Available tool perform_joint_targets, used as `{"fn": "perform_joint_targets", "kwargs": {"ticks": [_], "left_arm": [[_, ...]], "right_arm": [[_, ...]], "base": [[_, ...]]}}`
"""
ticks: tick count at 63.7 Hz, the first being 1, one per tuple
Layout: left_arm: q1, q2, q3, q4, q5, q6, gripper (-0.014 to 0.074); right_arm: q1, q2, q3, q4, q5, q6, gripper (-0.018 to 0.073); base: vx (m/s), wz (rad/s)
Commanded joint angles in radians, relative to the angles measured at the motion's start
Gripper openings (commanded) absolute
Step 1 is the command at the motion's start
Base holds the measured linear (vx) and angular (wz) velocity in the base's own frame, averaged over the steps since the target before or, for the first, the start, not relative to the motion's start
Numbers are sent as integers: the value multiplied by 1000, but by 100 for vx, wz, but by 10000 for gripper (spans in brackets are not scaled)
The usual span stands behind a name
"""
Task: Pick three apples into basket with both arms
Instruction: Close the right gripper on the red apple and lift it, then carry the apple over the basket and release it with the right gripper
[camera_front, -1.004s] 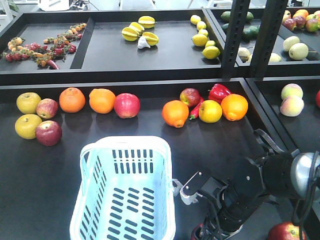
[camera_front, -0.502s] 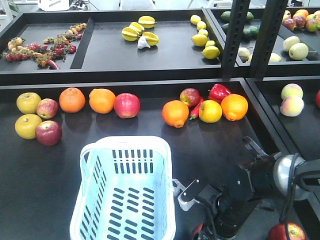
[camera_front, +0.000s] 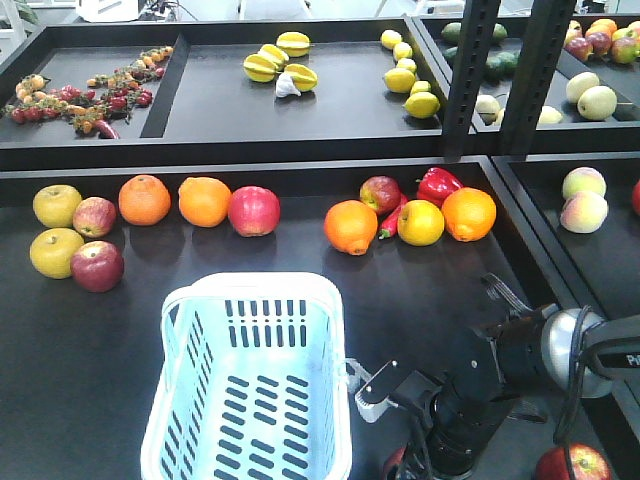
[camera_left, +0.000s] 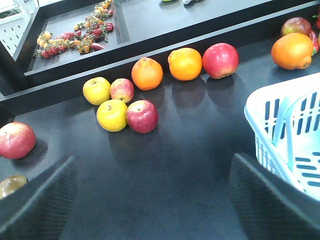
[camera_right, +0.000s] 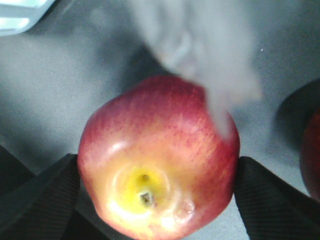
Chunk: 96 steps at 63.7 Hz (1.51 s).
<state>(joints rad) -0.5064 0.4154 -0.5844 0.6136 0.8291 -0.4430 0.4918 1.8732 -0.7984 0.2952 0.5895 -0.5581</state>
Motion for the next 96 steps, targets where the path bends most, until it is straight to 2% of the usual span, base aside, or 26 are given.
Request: {"fn": "perform_joint_targets", "kwargs": {"ticks": [1,22,36,47,55,62,84,96], "left_arm": [[-2,8,-23,31,-50,-12,585],[-2,8,-23,31,-50,-12,585],[-2,8,-23,31,-50,-12,585],[-2,8,-23,31,-50,-12,585],[-2,8,-23,31,-50,-12,585],[-2,8,-23,31,-50,-12,585],[-2,8,-23,31,-50,-12,585],[-2,8,-23,31,-50,-12,585]], "right_arm": [[0,-45,-25,-17,66,-7,333],[-2,-157,-26,-63,125,5,332],[-2,-311,-26,-141,203,90,332],[-2,-469,-26,-115,194,101,332],[-1,-574,-26,-12,147,87,332],[-1,-637,-26,113,143,15,332],[-1,-632,-26,652,111,-458,332],[-1,-531,-26,839,90,-650,334]], "base": [[0,0],[0,0],[0,0],[0,0],[0,0],[0,0],[0,0],[0,0]]}}
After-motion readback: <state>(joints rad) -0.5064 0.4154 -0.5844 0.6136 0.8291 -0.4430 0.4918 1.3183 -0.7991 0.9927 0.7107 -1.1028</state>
